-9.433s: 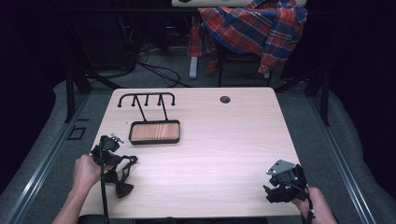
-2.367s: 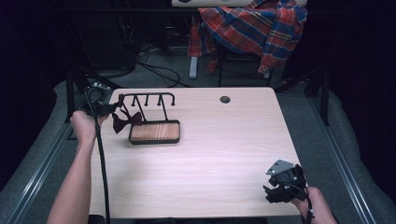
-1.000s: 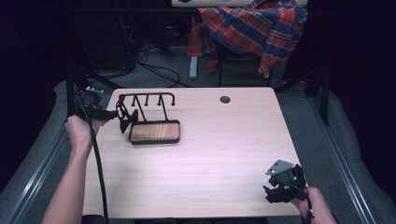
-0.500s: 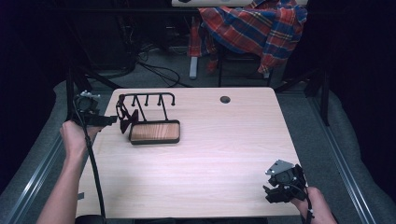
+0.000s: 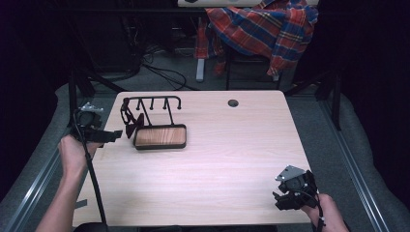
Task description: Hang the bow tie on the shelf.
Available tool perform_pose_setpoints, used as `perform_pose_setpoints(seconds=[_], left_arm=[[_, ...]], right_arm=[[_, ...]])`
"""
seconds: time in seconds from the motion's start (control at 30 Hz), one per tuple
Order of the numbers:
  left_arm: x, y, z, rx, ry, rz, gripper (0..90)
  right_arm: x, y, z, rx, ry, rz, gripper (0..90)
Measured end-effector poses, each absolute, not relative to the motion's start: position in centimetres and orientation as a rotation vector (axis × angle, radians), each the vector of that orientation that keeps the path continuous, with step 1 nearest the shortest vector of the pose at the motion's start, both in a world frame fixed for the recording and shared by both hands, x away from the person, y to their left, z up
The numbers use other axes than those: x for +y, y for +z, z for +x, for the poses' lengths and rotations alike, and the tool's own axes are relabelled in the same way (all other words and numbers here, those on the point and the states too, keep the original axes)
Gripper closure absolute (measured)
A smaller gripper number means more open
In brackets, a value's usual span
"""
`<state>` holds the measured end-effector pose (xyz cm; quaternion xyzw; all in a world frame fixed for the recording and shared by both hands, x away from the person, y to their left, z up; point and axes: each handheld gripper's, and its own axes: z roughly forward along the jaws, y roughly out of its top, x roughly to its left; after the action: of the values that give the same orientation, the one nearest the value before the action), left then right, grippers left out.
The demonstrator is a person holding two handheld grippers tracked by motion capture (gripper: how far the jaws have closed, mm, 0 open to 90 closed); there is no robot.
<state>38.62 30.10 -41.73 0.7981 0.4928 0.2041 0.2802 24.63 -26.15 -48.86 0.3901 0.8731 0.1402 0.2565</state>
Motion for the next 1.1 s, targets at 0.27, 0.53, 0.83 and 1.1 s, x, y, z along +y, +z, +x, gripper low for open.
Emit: perform_pose_setpoints(seconds=[0.27,0.53,0.83,1.1], left_arm=[[29.3,-42.8,37.2,1.296,0.511,2.203,11.0],[28.9,-44.4,36.0,1.302,0.454,2.261,10.0],[29.1,-45.7,34.5,1.324,0.423,2.27,6.5],[28.9,-47.6,33.8,1.335,0.366,2.295,6.0]], right_arm=[[-26.0,-48.9,24.7,2.37,0.373,1.058,14.8],[-26.0,-48.9,24.6,2.373,0.365,1.055,14.8],[-26.1,-48.9,24.7,2.379,0.366,1.056,14.8],[-26.1,-48.9,24.7,2.382,0.365,1.054,14.8]])
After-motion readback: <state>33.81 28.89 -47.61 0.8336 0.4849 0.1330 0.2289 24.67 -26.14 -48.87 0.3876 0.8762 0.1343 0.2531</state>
